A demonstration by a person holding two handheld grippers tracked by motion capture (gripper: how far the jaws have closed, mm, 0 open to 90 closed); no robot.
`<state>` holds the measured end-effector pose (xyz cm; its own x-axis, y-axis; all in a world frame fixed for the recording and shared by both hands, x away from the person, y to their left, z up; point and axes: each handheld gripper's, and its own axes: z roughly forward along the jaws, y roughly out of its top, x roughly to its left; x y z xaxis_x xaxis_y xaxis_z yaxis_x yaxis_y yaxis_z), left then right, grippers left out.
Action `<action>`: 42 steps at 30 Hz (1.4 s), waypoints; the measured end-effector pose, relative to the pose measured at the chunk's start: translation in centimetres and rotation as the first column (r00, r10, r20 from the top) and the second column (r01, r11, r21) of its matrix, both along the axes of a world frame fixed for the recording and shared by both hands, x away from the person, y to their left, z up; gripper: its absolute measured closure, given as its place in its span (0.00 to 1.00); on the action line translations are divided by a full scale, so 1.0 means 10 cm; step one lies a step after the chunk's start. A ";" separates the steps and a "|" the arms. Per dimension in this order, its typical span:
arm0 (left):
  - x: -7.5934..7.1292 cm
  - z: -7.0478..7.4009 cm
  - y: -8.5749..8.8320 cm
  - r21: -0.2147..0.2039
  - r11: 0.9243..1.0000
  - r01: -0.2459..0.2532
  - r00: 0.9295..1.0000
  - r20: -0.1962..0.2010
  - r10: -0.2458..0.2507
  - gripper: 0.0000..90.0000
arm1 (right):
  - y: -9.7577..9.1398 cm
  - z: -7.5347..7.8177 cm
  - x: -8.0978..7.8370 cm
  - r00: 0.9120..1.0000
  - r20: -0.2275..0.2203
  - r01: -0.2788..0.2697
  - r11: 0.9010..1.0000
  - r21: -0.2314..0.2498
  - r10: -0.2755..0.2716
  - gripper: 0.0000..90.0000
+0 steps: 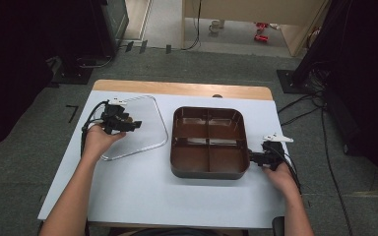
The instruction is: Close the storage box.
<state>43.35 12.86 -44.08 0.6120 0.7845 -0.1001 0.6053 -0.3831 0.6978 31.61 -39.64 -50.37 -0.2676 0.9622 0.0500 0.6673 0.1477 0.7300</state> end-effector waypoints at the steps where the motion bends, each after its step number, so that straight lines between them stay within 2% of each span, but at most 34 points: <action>1: 0.03 -0.03 0.03 -0.011 1.000 -0.012 1.000 -0.006 0.012 0.35 | 0.00 0.00 0.00 1.000 0.000 0.000 1.000 0.000 0.000 0.17; 3: 0.06 -0.06 0.06 -0.017 1.000 -0.025 1.000 -0.016 0.025 0.35 | 0.00 0.00 0.00 1.000 0.000 0.000 1.000 0.000 0.000 0.17; 6: 0.08 -0.09 0.09 0.022 0.999 -0.033 0.999 0.000 0.033 0.35 | 0.00 0.00 0.00 1.000 0.000 0.000 1.000 0.000 0.000 0.17; 14: 0.13 -0.23 0.12 0.056 0.997 -0.053 0.999 -0.010 0.054 0.39 | 0.00 0.00 0.00 1.000 0.000 0.000 1.000 0.000 0.000 0.17; 18: 0.13 -0.27 0.12 0.064 0.996 -0.063 0.998 -0.006 0.064 0.46 | 0.00 0.00 0.00 1.000 0.000 0.000 1.000 0.000 0.000 0.17; 19: 0.13 -0.30 0.11 0.080 0.995 -0.064 0.998 0.011 0.063 0.48 | 0.00 0.00 0.00 1.000 0.000 0.000 1.000 0.000 0.000 0.17; 22: 0.12 -0.34 0.11 0.101 0.993 -0.067 0.998 0.014 0.066 0.54 | 0.00 0.00 0.00 1.000 0.000 0.000 1.000 0.000 0.000 0.17; 26: 0.11 -0.35 0.13 0.081 0.994 -0.067 0.998 0.022 0.065 0.61 | 0.00 0.00 0.00 1.000 0.000 0.000 1.000 0.000 0.000 0.17; 30: 0.10 -0.35 0.12 0.094 0.994 -0.060 0.998 0.040 0.057 0.65 | 0.00 0.00 0.00 1.000 0.000 0.000 1.000 0.000 0.000 0.17; 33: 0.11 -0.35 0.13 0.078 0.995 -0.063 0.998 0.030 0.061 0.65 | 0.00 0.00 0.00 1.000 0.000 0.000 1.000 0.000 0.000 0.17; 42: 0.13 -0.29 0.14 0.071 0.996 -0.051 0.999 -0.003 0.051 0.66 | 0.00 0.00 0.00 1.000 0.000 0.000 1.000 0.001 0.000 0.17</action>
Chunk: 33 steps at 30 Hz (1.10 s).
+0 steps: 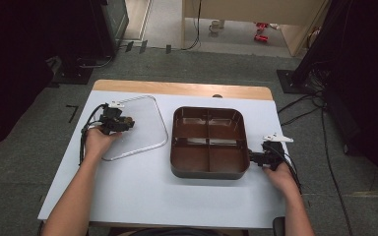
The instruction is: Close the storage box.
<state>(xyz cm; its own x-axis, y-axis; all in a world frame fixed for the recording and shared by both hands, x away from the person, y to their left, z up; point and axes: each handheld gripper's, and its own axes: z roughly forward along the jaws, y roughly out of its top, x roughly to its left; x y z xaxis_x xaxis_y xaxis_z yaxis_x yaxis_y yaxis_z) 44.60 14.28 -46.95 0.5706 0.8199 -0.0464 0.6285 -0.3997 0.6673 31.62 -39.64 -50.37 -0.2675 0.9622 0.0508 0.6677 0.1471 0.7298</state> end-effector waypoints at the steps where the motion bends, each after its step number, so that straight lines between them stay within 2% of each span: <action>1: 0.00 0.02 0.01 -0.008 1.000 0.001 1.000 -0.001 -0.001 0.66 | 0.00 0.00 0.00 1.000 0.000 0.000 1.000 0.000 0.000 0.17; 4: -0.01 0.08 0.01 -0.026 1.000 0.005 1.000 -0.006 -0.005 0.66 | 0.00 0.00 0.00 1.000 0.000 0.000 1.000 0.000 0.000 0.17; 12: -0.09 0.30 0.01 -0.044 0.999 0.017 1.000 0.009 -0.016 0.66 | 0.00 0.00 0.00 1.000 0.000 0.000 1.000 0.000 0.000 0.17; 22: -0.22 0.65 0.03 -0.087 0.996 0.036 0.999 0.018 -0.034 0.66 | 0.00 0.00 0.00 1.000 0.000 -0.001 1.000 0.000 0.001 0.17; 26: -0.27 0.76 -0.01 -0.096 0.994 0.046 0.999 0.027 -0.044 0.66 | 0.00 0.00 0.00 1.000 0.000 -0.001 1.000 0.000 0.001 0.17; 27: -0.30 0.83 -0.05 -0.101 0.993 0.058 0.998 0.038 -0.054 0.66 | 0.00 0.00 0.00 1.000 0.000 -0.001 1.000 0.000 0.001 0.17; 28: -0.30 0.83 -0.05 -0.101 0.993 0.058 0.998 0.038 -0.054 0.66 | 0.00 0.00 0.00 1.000 0.000 0.000 1.000 0.000 0.000 0.17; 33: -0.37 0.98 -0.20 -0.120 0.988 0.098 0.995 0.042 -0.093 0.66 | 0.00 0.00 0.00 1.000 0.000 -0.001 1.000 -0.001 0.001 0.17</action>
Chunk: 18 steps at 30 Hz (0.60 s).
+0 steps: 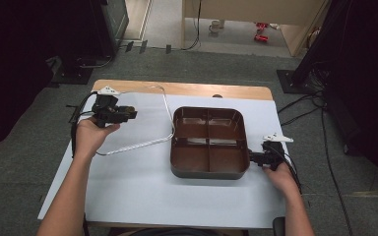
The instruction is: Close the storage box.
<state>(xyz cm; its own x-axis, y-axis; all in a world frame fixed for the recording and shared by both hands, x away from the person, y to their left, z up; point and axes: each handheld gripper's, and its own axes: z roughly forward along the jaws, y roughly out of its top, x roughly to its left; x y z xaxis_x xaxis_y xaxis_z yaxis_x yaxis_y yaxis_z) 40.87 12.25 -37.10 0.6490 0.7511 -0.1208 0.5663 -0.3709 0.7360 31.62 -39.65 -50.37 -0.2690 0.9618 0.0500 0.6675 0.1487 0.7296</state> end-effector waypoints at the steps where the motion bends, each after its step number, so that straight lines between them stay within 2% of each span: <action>1: -0.01 0.02 -0.03 -0.005 1.000 0.006 1.000 0.006 -0.006 0.66 | 0.00 0.00 0.00 1.000 0.000 0.000 1.000 0.000 0.000 0.17; 4: -0.04 0.06 -0.13 -0.016 1.000 0.023 1.000 0.015 -0.022 0.66 | 0.00 0.00 0.00 1.000 0.001 -0.001 1.000 -0.001 0.001 0.17; 12: -0.10 0.13 -0.47 0.009 0.997 0.080 0.997 0.014 -0.081 0.66 | 0.00 0.00 0.00 1.000 -0.001 0.002 1.000 0.001 -0.002 0.17; 13: -0.10 0.13 -0.47 0.009 0.997 0.080 0.997 0.014 -0.081 0.66 | 0.00 0.00 0.00 1.000 -0.001 0.002 1.000 0.001 -0.002 0.17; 14: -0.11 0.13 -0.57 0.010 0.995 0.096 0.995 0.018 -0.096 0.66 | 0.00 0.00 0.00 1.000 -0.001 0.003 1.000 0.002 -0.003 0.17; 18: -0.11 0.11 -0.75 -0.003 0.992 0.125 0.992 0.012 -0.125 0.66 | 0.00 0.00 0.00 1.000 -0.001 0.002 1.000 0.001 -0.002 0.17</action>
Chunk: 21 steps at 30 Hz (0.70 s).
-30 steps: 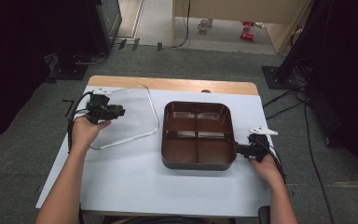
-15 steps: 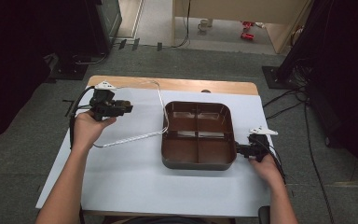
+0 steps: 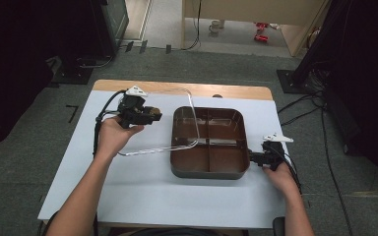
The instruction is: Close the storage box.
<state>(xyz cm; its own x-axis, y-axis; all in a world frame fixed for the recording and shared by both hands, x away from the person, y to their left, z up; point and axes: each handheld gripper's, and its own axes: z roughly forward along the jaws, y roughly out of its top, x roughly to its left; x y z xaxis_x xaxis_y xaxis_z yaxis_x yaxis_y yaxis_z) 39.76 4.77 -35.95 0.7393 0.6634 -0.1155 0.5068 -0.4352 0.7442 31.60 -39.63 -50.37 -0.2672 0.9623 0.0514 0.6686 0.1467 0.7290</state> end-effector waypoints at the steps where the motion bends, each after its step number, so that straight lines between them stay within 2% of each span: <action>1: 0.00 0.00 -0.04 0.000 1.000 0.005 1.000 0.001 -0.005 0.66 | 0.00 0.00 0.00 1.000 0.000 0.000 1.000 0.000 0.000 0.17; 10: -0.02 -0.08 -0.42 0.008 0.998 0.057 0.998 0.003 -0.057 0.66 | 0.00 0.00 0.00 1.000 0.000 0.000 1.000 0.000 0.000 0.17; 11: -0.02 -0.08 -0.42 0.008 0.998 0.057 0.998 0.003 -0.057 0.66 | 0.00 0.00 0.00 1.000 0.000 0.000 1.000 0.000 0.000 0.17; 12: -0.03 -0.09 -0.51 0.012 0.997 0.071 0.997 0.003 -0.071 0.66 | 0.00 0.00 0.00 1.000 0.000 0.000 1.000 0.000 0.000 0.17; 21: -0.07 -0.17 -0.86 0.022 0.992 0.123 0.992 0.011 -0.124 0.66 | 0.00 0.00 0.00 1.000 0.000 0.000 1.000 0.001 0.000 0.17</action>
